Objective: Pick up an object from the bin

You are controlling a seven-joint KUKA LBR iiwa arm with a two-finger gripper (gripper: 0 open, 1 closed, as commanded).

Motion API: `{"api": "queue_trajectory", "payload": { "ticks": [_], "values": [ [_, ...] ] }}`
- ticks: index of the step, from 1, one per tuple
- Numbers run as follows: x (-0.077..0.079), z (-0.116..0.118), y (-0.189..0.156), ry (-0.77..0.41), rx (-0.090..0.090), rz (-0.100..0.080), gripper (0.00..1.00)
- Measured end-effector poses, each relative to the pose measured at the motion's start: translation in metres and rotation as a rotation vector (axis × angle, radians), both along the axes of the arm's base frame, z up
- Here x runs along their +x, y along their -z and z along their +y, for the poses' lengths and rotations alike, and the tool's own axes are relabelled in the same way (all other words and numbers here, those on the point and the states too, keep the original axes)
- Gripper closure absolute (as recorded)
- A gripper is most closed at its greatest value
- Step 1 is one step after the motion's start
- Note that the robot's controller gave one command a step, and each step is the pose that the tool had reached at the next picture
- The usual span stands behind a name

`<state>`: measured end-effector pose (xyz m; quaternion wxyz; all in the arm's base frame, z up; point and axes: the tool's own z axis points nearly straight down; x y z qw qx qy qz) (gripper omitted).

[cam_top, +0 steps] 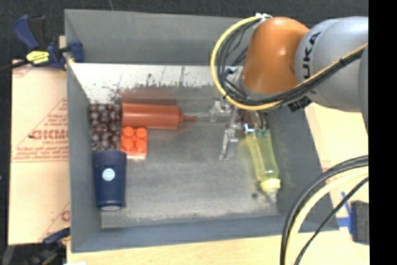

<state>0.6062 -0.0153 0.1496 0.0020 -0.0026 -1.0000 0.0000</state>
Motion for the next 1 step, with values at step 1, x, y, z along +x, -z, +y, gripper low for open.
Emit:
{"api": "queue_trajectory", "payload": {
  "ticks": [1],
  "values": [
    [0.0019,-0.0002,-0.0047,0.0,-0.001,-0.008,0.0]
  ]
}}
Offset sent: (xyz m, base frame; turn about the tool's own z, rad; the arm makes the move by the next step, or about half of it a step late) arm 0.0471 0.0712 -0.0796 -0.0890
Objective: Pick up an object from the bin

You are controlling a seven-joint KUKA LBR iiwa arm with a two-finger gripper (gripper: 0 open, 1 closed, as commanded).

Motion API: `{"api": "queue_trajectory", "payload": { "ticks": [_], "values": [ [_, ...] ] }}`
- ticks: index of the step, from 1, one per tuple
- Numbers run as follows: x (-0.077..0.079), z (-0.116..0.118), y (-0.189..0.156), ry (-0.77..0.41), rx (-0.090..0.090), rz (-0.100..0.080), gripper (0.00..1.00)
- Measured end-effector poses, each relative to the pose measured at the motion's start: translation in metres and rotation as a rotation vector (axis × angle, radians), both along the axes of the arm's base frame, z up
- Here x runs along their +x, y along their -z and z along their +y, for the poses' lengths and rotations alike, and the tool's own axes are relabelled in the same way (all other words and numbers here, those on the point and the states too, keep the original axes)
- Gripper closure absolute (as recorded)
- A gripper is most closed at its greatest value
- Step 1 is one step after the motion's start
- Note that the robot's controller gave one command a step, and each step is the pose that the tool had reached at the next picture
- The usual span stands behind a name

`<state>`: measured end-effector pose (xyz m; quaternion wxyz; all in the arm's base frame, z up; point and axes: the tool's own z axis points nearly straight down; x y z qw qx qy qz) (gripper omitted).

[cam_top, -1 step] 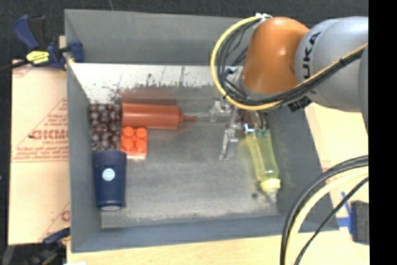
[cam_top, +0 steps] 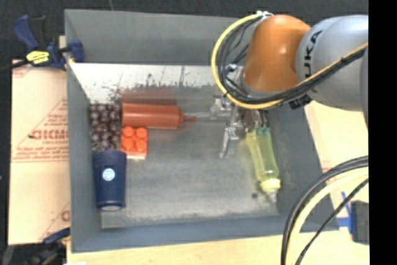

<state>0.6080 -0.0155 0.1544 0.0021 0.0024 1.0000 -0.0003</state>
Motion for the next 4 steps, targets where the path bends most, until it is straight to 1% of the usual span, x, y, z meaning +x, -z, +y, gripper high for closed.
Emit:
{"api": "queue_trajectory", "payload": {
  "ticks": [1,2,3,4],
  "values": [
    [0.047,0.07,0.083,-0.09,-0.001,-0.001,0.0],
    [0.048,0.088,0.007,-0.004,-0.002,-0.015,0.0],
    [0.041,0.12,0.053,-0.098,-0.001,-0.002,0.0],
    [0.044,0.118,0.083,-0.038,-0.002,-0.019,0.0]
  ]
}}
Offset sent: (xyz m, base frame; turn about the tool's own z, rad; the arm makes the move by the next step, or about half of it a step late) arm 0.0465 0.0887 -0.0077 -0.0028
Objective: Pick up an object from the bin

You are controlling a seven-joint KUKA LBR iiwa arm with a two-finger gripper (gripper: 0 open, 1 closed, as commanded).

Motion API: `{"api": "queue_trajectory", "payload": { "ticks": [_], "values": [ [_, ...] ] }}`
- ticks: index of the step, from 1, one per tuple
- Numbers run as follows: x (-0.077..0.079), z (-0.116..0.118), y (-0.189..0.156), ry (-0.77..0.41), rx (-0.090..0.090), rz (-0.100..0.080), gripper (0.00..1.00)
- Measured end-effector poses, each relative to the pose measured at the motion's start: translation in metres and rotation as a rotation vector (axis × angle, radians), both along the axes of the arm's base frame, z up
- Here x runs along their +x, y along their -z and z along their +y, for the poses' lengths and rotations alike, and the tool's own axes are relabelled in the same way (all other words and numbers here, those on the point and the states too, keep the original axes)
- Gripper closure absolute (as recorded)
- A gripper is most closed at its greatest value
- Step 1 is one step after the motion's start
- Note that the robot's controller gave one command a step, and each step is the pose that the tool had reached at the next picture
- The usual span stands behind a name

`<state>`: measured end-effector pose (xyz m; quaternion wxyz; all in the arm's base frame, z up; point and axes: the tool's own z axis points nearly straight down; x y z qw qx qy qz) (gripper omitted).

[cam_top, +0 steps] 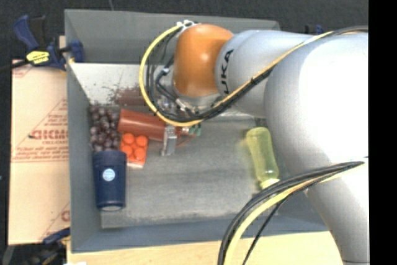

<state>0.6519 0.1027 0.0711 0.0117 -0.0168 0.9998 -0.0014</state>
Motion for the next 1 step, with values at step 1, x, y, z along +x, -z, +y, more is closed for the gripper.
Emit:
{"api": "queue_trajectory", "payload": {
  "ticks": [1],
  "values": [
    [-0.0002,-0.0009,0.0,-0.006,0.002,0.003,1.0]
  ]
}}
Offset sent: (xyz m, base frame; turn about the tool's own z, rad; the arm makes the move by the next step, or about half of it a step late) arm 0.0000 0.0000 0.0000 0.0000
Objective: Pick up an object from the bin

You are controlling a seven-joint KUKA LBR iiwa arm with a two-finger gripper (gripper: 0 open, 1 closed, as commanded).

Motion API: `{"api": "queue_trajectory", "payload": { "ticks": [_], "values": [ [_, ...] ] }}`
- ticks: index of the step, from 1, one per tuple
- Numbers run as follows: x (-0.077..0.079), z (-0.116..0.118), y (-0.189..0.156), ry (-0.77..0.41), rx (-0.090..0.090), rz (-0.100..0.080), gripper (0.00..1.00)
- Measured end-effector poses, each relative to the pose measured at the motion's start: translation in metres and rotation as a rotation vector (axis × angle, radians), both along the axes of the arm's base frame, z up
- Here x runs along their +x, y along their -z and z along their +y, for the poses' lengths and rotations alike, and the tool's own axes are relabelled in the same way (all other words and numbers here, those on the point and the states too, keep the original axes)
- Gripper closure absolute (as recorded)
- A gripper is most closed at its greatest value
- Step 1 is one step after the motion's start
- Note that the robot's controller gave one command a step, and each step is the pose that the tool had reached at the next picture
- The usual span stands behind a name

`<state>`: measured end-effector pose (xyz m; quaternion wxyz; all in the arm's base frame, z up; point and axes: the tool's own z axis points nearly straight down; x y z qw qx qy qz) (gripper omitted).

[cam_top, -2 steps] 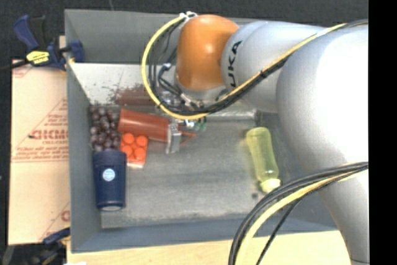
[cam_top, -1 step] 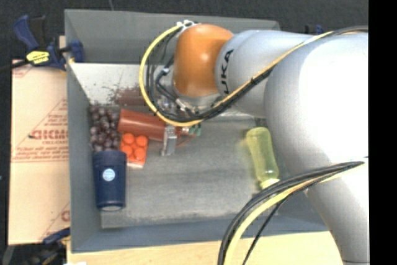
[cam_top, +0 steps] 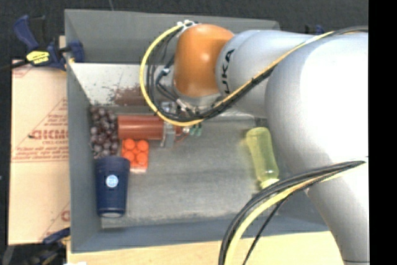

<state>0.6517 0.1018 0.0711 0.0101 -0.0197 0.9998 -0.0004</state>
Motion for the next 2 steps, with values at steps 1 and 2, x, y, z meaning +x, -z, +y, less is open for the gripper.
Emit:
{"api": "queue_trajectory", "payload": {
  "ticks": [1,2],
  "values": [
    [0.0,0.0,0.0,0.0,0.0,0.0,1.0],
    [0.0,0.0,-0.013,0.001,0.0,-0.002,1.0]
  ]
}}
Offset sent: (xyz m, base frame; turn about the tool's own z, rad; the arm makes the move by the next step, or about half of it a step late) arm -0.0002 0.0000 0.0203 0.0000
